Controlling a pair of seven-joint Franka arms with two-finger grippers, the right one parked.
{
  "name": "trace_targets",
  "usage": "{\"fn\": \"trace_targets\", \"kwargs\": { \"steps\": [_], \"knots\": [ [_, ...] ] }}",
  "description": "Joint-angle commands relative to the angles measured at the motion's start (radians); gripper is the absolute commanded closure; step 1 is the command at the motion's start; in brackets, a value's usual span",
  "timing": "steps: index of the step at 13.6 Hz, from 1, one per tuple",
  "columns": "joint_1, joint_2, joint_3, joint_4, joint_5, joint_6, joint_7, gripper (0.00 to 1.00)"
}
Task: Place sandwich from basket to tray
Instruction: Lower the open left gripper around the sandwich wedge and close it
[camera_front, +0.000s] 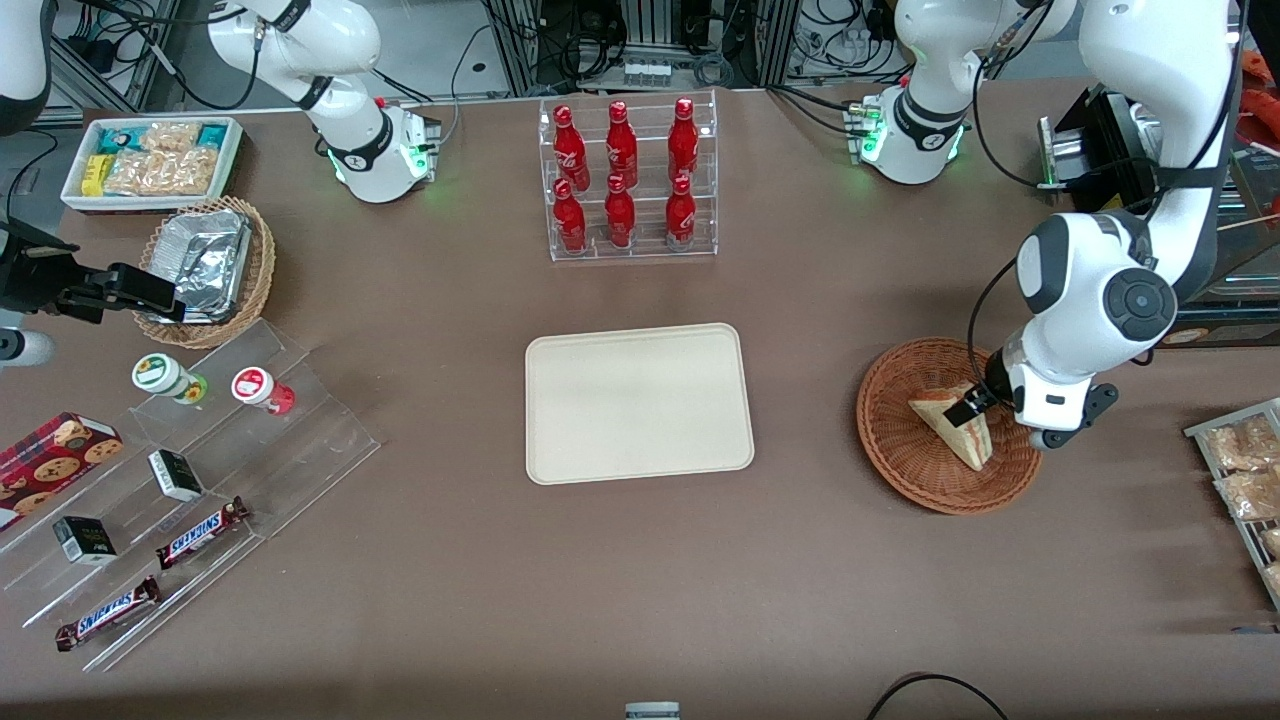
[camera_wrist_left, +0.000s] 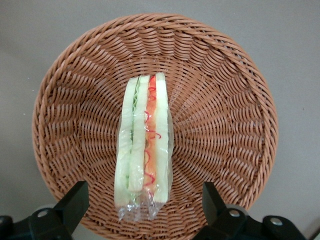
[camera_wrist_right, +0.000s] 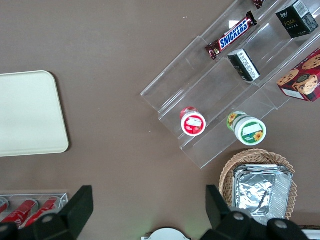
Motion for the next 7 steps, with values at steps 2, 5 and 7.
{"fn": "trace_targets", "kwargs": {
  "steps": [2, 5, 7],
  "knots": [
    [0.008, 0.032, -0.008, -0.013, -0.011, 0.054, -0.031, 0.0],
    [0.008, 0.066, -0.008, -0.013, -0.011, 0.074, -0.031, 0.0],
    [0.008, 0.075, -0.008, -0.023, -0.011, 0.088, -0.031, 0.02]
  ]
}}
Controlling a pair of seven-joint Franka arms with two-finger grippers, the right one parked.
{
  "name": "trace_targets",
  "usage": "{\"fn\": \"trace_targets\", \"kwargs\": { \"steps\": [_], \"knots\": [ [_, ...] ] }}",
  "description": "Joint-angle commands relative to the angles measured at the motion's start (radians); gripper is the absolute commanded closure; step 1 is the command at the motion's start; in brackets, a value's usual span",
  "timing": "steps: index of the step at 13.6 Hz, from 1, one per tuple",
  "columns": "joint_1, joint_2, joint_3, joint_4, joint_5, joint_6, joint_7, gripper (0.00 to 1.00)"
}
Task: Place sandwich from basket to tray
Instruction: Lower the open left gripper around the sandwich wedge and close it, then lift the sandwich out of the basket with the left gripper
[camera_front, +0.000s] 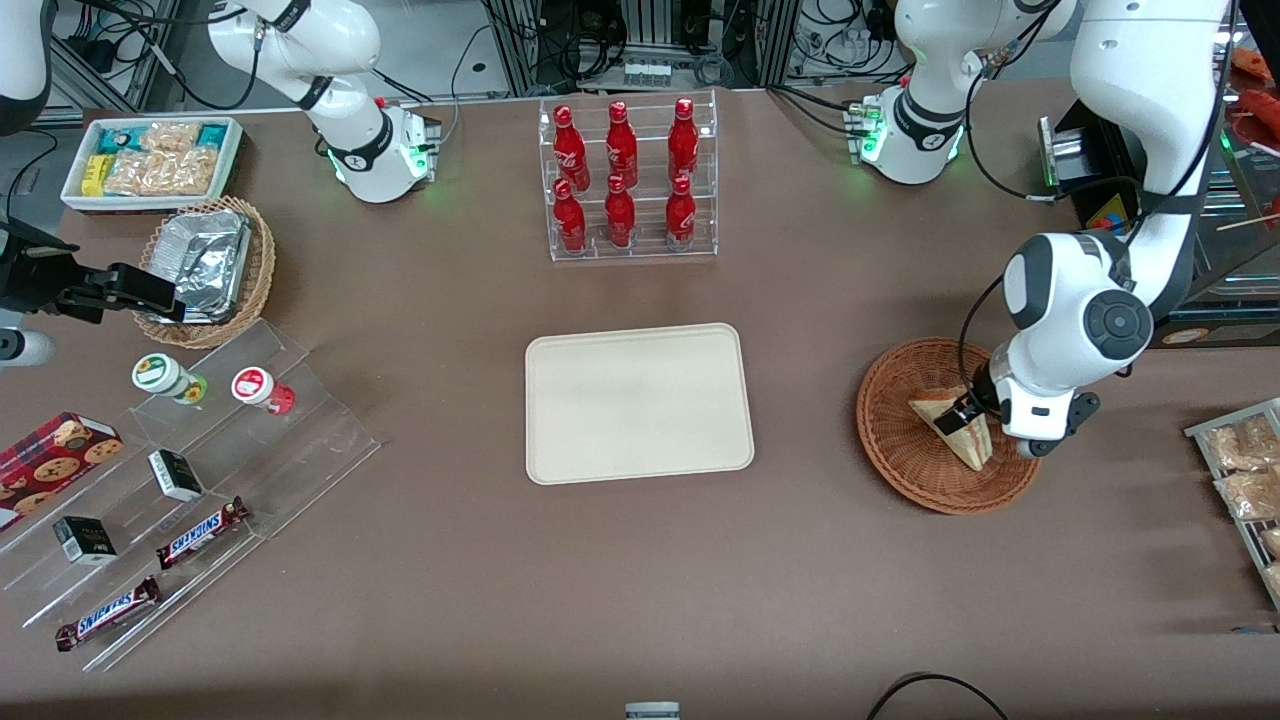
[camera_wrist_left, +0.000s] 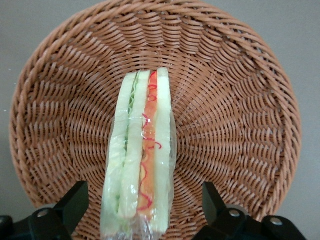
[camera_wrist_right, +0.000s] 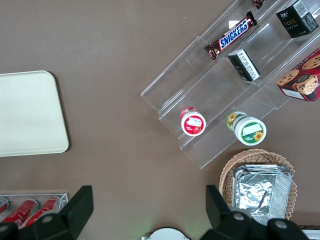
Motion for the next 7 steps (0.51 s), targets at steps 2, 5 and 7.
{"fn": "trace_targets", "kwargs": {
  "steps": [2, 5, 7],
  "knots": [
    [0.008, -0.01, -0.008, -0.025, -0.008, 0.017, -0.022, 0.93],
    [0.005, -0.055, -0.009, -0.021, 0.005, -0.061, -0.01, 1.0],
    [-0.009, -0.088, -0.017, -0.012, 0.009, -0.113, -0.007, 1.0]
  ]
}}
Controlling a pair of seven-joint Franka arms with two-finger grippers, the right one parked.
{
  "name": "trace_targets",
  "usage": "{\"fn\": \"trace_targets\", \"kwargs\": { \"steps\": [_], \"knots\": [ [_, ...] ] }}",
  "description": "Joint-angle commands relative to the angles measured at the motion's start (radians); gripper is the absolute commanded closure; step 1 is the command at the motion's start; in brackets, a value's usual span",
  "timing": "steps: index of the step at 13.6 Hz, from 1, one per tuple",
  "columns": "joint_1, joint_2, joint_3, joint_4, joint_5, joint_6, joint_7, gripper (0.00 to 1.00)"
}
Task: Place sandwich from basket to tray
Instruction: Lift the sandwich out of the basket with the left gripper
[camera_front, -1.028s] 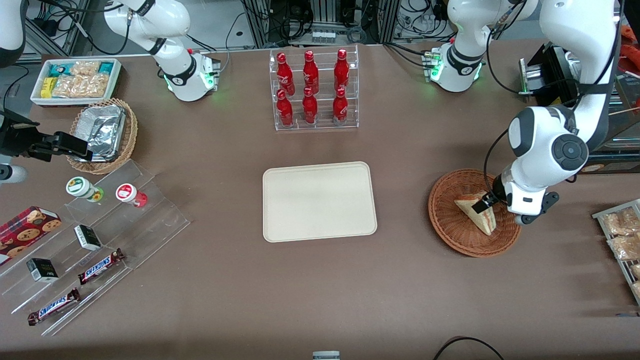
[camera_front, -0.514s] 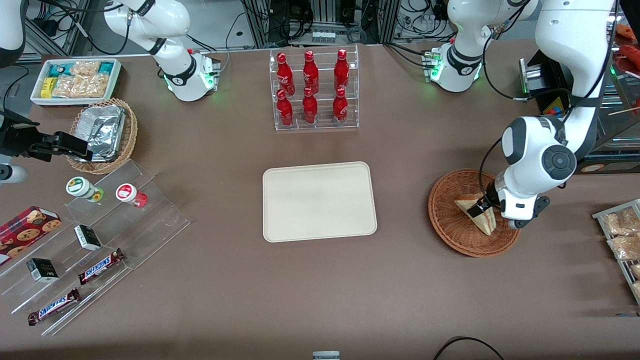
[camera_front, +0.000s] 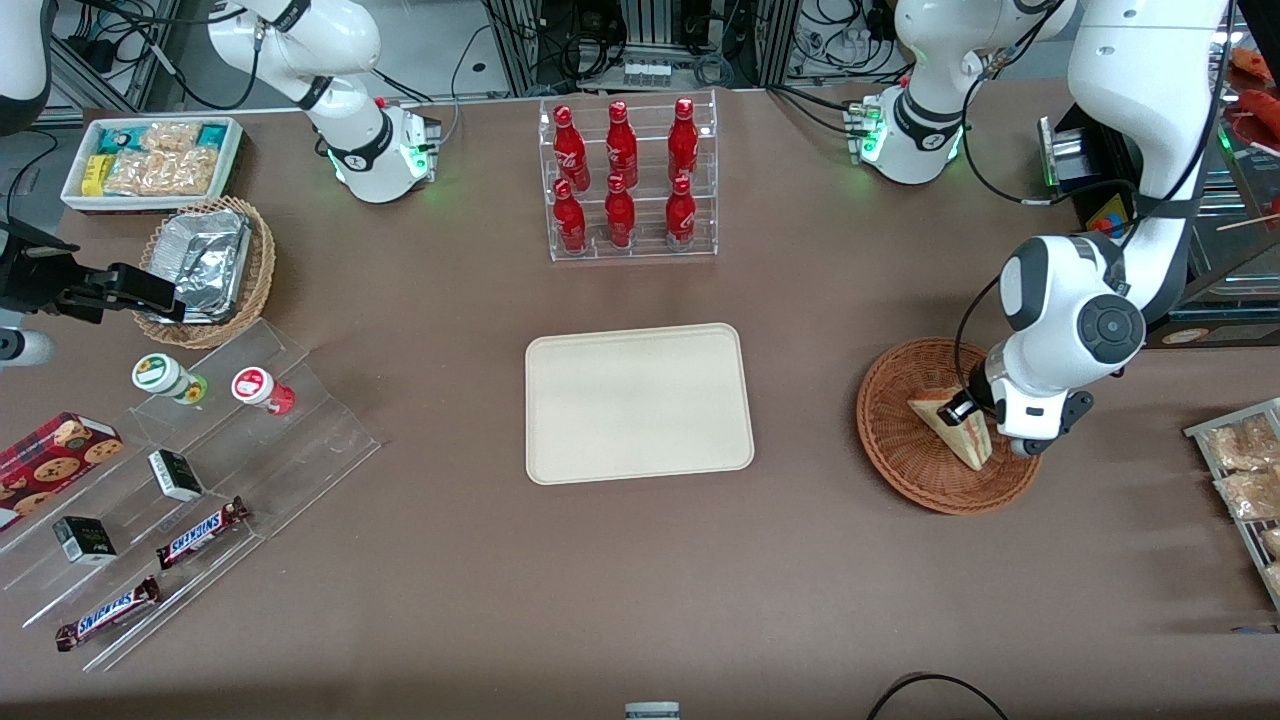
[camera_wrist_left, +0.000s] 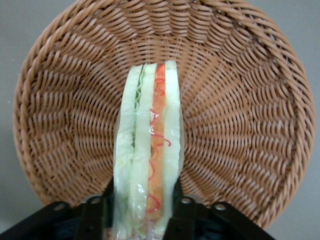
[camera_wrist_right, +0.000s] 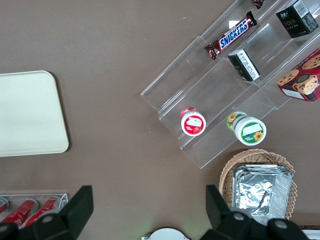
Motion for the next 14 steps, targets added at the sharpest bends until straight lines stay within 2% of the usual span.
{"fn": "trace_targets", "kwargs": {
  "steps": [1, 4, 8, 14],
  "knots": [
    [-0.009, -0.073, -0.019, 0.008, 0.009, -0.089, 0.001, 1.0],
    [-0.009, -0.09, -0.089, 0.085, 0.009, -0.214, 0.053, 1.0],
    [-0.009, -0.083, -0.244, 0.139, 0.009, -0.242, 0.052, 1.0],
    [-0.012, 0.039, -0.462, 0.263, 0.024, -0.239, 0.024, 1.0]
  ]
}}
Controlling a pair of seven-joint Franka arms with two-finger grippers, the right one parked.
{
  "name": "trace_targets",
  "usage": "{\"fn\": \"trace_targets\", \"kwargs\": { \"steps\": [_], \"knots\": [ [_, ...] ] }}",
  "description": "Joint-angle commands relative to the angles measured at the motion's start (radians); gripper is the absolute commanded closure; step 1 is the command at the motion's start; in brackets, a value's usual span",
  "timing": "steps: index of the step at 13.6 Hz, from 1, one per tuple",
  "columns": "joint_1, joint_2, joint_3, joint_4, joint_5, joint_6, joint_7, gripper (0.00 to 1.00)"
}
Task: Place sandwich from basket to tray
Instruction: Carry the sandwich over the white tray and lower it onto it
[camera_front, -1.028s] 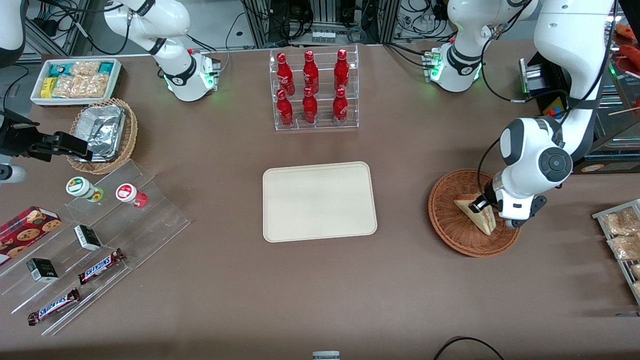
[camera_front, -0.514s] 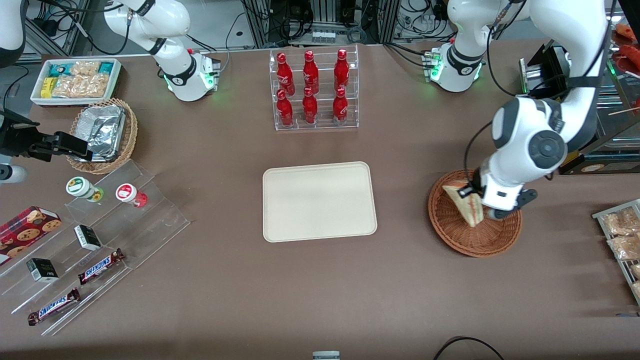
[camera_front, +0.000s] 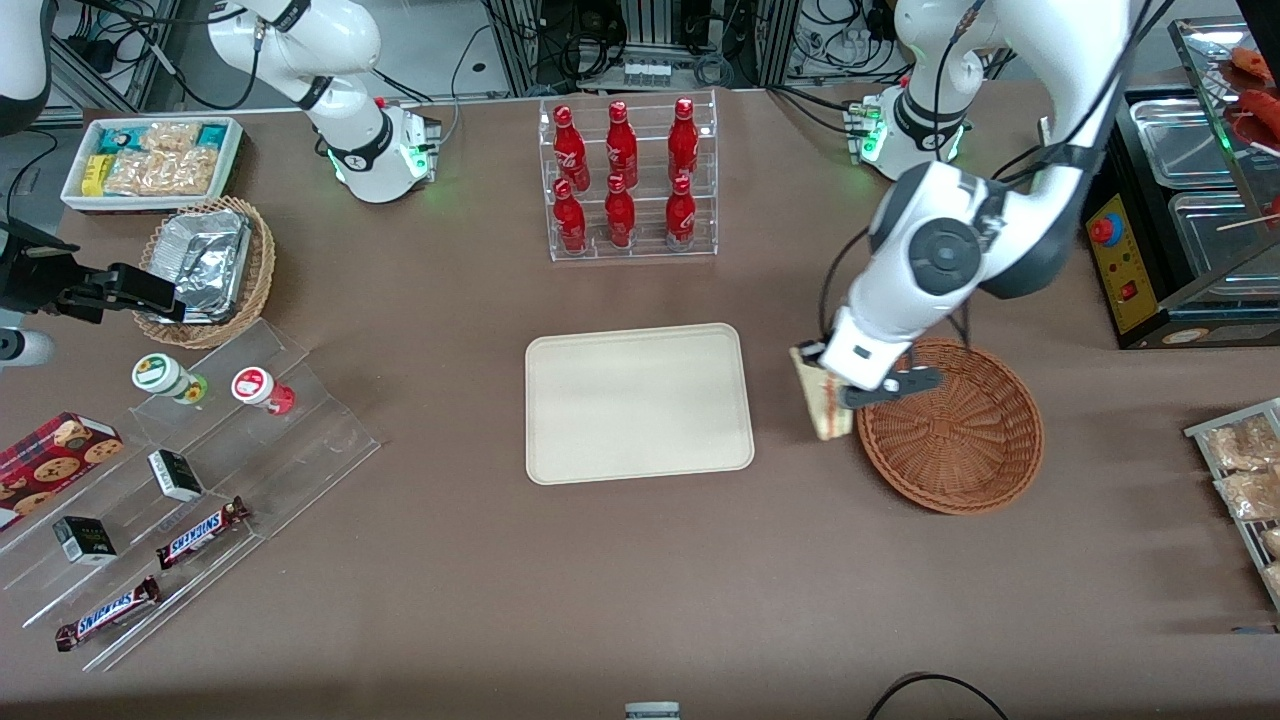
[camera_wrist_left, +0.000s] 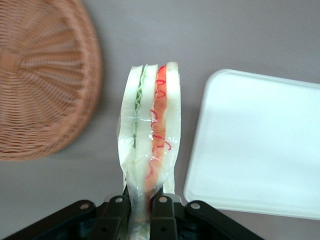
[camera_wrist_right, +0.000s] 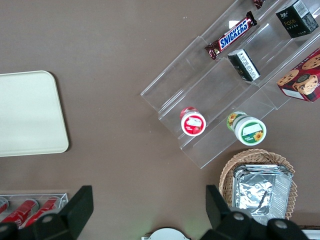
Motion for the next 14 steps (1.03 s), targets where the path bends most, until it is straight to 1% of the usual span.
{"fn": "trace_targets", "kwargs": {
  "steps": [1, 2, 4, 6, 8, 10, 11, 13, 14],
  "knots": [
    [-0.024, 0.101, -0.08, 0.103, 0.047, -0.022, -0.047, 1.0],
    [-0.077, 0.143, -0.079, 0.145, 0.085, -0.025, -0.104, 1.0],
    [-0.151, 0.233, -0.079, 0.224, 0.168, -0.025, -0.214, 1.0],
    [-0.225, 0.316, -0.079, 0.306, 0.218, -0.025, -0.272, 1.0],
    [-0.3, 0.397, -0.073, 0.401, 0.231, -0.028, -0.34, 1.0],
    [-0.366, 0.477, -0.058, 0.493, 0.295, -0.048, -0.403, 1.0],
    [-0.413, 0.528, -0.033, 0.558, 0.324, -0.077, -0.446, 1.0],
    [-0.489, 0.589, 0.026, 0.657, 0.334, -0.119, -0.459, 1.0],
    [-0.504, 0.596, 0.045, 0.665, 0.332, -0.12, -0.457, 1.0]
  ]
}}
